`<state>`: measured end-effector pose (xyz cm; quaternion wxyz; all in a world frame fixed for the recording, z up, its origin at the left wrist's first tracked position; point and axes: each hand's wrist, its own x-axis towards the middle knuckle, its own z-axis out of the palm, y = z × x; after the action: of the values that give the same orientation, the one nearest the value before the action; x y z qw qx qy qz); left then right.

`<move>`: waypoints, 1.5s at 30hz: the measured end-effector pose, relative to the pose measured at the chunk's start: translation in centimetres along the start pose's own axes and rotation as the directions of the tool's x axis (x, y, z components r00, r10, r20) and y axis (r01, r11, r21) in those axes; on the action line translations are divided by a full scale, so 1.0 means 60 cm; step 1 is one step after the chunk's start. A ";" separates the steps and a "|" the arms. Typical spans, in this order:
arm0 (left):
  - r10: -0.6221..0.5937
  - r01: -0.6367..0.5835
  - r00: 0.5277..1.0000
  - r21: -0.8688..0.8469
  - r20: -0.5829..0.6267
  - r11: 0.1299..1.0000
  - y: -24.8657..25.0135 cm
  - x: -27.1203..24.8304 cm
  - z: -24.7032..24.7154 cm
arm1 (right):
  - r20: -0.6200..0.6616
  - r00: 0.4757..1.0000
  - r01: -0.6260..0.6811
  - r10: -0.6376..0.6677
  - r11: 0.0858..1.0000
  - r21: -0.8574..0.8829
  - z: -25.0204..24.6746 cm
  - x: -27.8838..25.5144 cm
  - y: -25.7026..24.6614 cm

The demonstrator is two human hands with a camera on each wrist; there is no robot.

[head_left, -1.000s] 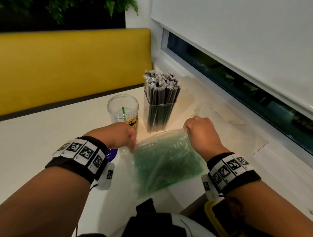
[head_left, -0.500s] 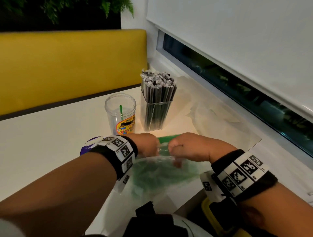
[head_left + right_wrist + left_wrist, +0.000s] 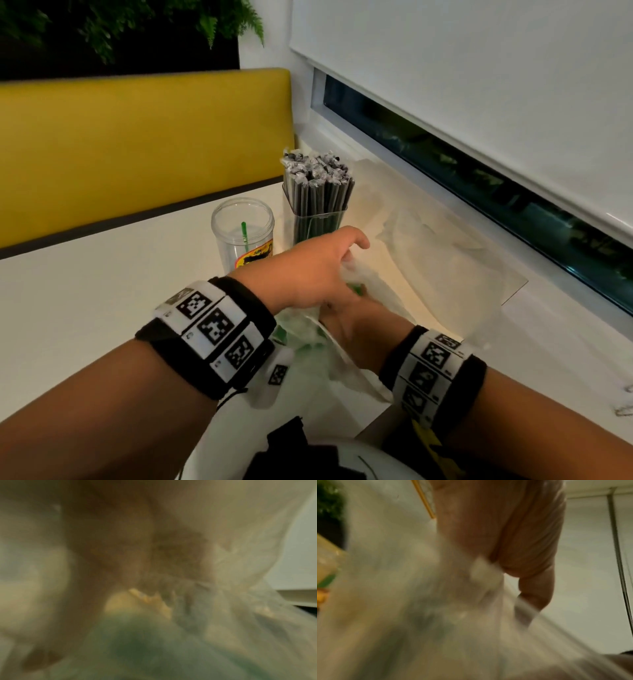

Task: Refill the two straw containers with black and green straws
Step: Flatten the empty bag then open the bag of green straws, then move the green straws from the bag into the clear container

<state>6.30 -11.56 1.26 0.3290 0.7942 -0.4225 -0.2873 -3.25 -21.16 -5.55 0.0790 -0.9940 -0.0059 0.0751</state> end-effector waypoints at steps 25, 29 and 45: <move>-0.355 0.303 0.935 0.484 0.016 0.821 -0.104 0.029 0.033 | 0.492 0.785 -0.253 0.375 -0.532 0.808 -0.064 0.024 0.120; -0.360 0.370 0.929 0.271 -0.089 0.889 -0.118 0.053 0.033 | -0.259 0.748 -0.265 0.611 0.633 0.727 -0.055 0.009 0.102; -0.654 0.194 0.723 -0.843 -0.222 0.501 -0.128 0.053 0.067 | 0.221 0.968 -0.071 0.115 0.978 -0.198 -0.018 -0.007 0.105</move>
<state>8.57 -12.14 -7.71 0.6504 0.6991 0.0679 -0.2891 -3.51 -27.57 -5.42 -0.0201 -0.9806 0.0248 0.1932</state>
